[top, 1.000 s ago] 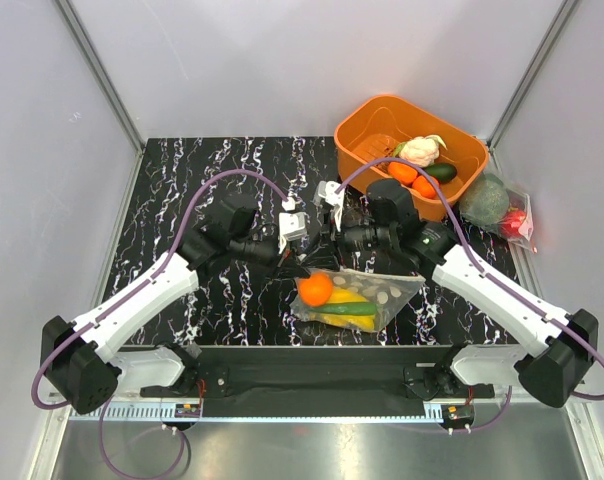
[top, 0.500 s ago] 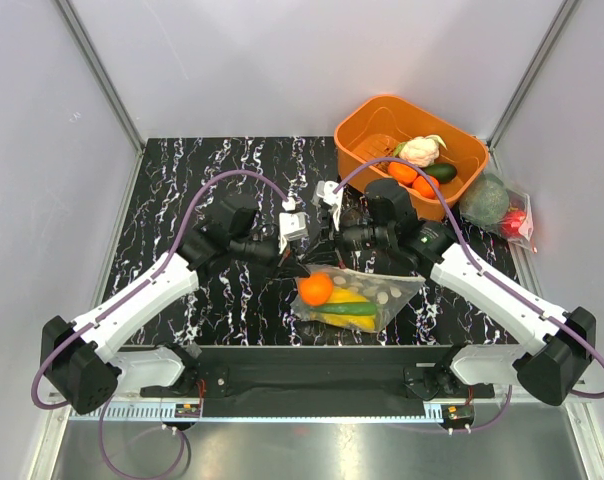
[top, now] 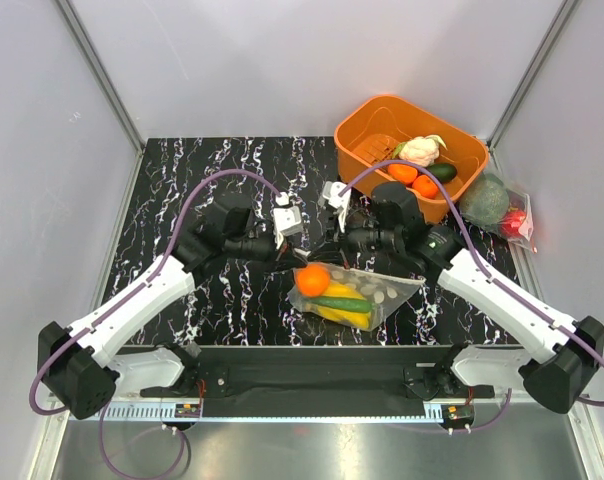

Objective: Open the zip-top bag and remove the fake food

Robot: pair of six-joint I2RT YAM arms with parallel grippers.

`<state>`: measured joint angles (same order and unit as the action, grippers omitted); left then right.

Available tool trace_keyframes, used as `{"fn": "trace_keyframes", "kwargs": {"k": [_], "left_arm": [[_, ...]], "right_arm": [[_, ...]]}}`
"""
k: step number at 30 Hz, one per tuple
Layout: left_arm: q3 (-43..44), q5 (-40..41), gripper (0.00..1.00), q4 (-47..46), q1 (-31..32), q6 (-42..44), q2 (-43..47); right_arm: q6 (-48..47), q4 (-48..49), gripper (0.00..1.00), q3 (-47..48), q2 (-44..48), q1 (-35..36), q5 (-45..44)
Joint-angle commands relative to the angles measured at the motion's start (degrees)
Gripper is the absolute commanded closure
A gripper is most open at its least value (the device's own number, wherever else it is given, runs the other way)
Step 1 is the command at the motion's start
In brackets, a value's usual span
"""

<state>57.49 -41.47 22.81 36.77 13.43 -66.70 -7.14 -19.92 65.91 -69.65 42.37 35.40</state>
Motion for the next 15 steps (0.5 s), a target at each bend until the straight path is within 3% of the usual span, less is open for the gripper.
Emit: {"fn": "trace_keyframes", "kwargs": {"k": [1, 8, 15], "left_arm": [[-0.01, 3.24, 1.00, -4.17, -1.35, -0.42, 2.01], [-0.01, 8.86, 1.00, -4.70, -2.06, -1.47, 2.18], [-0.54, 21.24, 1.00, -5.67, -2.67, -2.71, 2.54]], "right_arm": [[-0.69, -2.75, 1.00, -0.87, 3.20, 0.17, -1.73], [-0.77, -4.33, 1.00, -1.22, 4.78, 0.17, -3.84], [-0.69, -5.83, 1.00, -1.40, 5.75, 0.17, -5.86]]}}
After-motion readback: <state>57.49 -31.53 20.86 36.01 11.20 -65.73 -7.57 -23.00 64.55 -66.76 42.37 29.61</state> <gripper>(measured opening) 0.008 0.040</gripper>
